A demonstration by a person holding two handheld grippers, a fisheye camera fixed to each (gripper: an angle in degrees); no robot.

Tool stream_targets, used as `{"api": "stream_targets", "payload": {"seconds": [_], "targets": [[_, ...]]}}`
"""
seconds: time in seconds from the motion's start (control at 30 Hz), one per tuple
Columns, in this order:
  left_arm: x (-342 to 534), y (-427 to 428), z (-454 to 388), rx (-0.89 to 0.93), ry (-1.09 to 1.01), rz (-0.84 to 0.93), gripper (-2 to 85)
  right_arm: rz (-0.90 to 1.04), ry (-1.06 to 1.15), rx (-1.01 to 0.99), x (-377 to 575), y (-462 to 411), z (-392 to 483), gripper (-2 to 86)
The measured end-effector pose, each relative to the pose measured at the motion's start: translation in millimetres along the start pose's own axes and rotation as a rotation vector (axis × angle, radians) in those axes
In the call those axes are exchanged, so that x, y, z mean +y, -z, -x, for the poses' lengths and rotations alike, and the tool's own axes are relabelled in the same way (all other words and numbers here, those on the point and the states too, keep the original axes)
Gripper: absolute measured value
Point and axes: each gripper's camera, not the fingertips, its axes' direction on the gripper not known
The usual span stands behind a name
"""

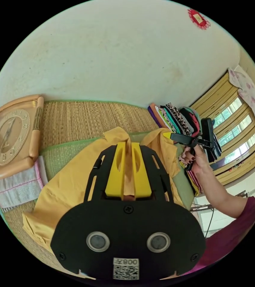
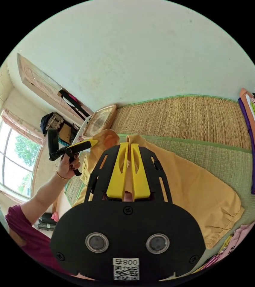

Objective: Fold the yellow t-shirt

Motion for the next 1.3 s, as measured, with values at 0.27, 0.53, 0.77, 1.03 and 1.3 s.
{"api": "stream_targets", "payload": {"seconds": [0.27, 0.53, 0.77, 1.03, 1.3], "targets": [[50.8, -15.8, 41.6, 0.085, 0.049, 0.04, 7.7, 0.046, -0.02, 0.018, 48.0, -15.9, -53.9, 6.0], [144.8, 19.8, 122.3, -0.347, 0.234, 0.144, 2.7, 0.117, -0.219, 0.444, 172.6, -8.1, -145.0, 1.2], [164.5, 52.0, 140.7, -0.521, 0.299, 0.099, 0.5, 0.049, -0.191, 0.415, 176.9, -14.9, -158.2, 0.2], [187.9, 71.0, 117.6, -0.498, 0.264, 0.05, 0.3, 0.041, -0.133, 0.446, 196.2, -2.1, -132.3, 0.1], [236.2, 88.0, 123.6, -0.533, 0.282, 0.084, 0.3, 0.054, -0.228, 0.411, 261.2, 13.5, -162.5, 0.1]]}}
